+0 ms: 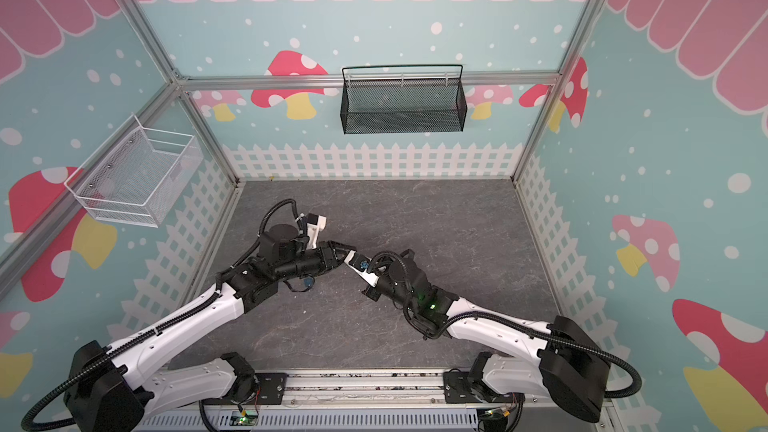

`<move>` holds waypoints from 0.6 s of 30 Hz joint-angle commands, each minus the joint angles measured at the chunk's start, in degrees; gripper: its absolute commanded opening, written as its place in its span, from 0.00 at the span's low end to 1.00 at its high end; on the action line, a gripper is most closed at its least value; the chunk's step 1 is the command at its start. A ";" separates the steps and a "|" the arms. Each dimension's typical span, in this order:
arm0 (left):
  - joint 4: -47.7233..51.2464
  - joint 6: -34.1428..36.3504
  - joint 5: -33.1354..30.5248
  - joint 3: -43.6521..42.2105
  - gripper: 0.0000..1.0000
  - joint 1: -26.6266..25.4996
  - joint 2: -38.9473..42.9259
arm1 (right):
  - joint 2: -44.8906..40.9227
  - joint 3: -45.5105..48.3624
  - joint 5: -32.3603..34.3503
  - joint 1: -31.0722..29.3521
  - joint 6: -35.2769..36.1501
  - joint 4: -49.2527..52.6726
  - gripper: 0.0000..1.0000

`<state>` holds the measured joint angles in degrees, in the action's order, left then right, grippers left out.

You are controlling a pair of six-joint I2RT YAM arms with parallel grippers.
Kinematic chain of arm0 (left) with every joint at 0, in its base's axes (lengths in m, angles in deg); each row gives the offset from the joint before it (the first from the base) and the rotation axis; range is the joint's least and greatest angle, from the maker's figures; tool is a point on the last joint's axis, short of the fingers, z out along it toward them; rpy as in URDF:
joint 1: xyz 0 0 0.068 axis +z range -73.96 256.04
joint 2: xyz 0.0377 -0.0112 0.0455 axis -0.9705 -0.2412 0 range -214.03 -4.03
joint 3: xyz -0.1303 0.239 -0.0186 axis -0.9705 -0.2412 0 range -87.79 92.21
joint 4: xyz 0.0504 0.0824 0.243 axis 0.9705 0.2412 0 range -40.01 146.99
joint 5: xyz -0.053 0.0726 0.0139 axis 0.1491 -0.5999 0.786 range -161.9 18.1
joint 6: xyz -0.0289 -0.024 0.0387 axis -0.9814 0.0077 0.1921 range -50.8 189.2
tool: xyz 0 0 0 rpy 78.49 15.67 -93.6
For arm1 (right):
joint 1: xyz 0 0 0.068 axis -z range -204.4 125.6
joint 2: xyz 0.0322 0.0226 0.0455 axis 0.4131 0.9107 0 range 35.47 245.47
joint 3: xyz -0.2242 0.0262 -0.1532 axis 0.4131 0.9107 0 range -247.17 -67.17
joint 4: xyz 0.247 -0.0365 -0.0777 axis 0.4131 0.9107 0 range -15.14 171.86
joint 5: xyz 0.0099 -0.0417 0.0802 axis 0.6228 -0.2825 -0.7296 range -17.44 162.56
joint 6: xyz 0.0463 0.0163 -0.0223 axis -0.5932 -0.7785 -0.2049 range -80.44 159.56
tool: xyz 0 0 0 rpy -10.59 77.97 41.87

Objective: Unlock with the key
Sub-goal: 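Lift the silver key with the right gripper while the left gripper rises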

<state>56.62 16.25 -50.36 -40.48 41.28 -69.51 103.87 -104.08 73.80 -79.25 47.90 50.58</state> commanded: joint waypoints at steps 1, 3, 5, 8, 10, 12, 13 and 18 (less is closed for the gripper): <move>0.34 -0.49 -2.60 1.56 0.34 -0.25 0.51 | -0.12 0.25 -1.28 -0.39 1.92 -2.25 0.00; -0.78 -0.77 -2.89 1.17 0.32 -0.29 0.50 | -0.29 0.35 -1.69 -0.43 1.98 -2.19 0.00; -0.92 -0.86 -3.37 1.28 0.30 -0.27 0.11 | -0.33 0.69 -1.87 -0.43 2.11 -2.79 0.00; -1.12 -1.06 -4.21 1.47 0.23 -0.29 -0.18 | 0.14 0.27 -2.42 -0.43 2.14 -2.51 0.00; -1.95 -1.17 -4.48 1.30 0.20 -0.23 -0.18 | 0.32 0.24 -2.49 -0.43 2.24 -2.53 0.00; -1.98 -1.12 -4.69 1.47 0.18 -0.26 -0.27 | 0.53 0.24 -2.12 -0.42 2.43 -2.63 0.00; -1.98 -1.02 -4.58 1.56 0.17 -0.25 -0.37 | 0.71 0.16 -2.03 -0.43 2.52 -2.56 0.00; -1.97 -0.67 -5.10 1.32 0.09 -0.30 -0.45 | 0.83 0.20 -1.89 -0.43 2.99 -2.34 0.00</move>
<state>55.66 15.49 -54.29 -40.48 41.28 -69.53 104.33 -104.06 72.38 -79.25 49.06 49.51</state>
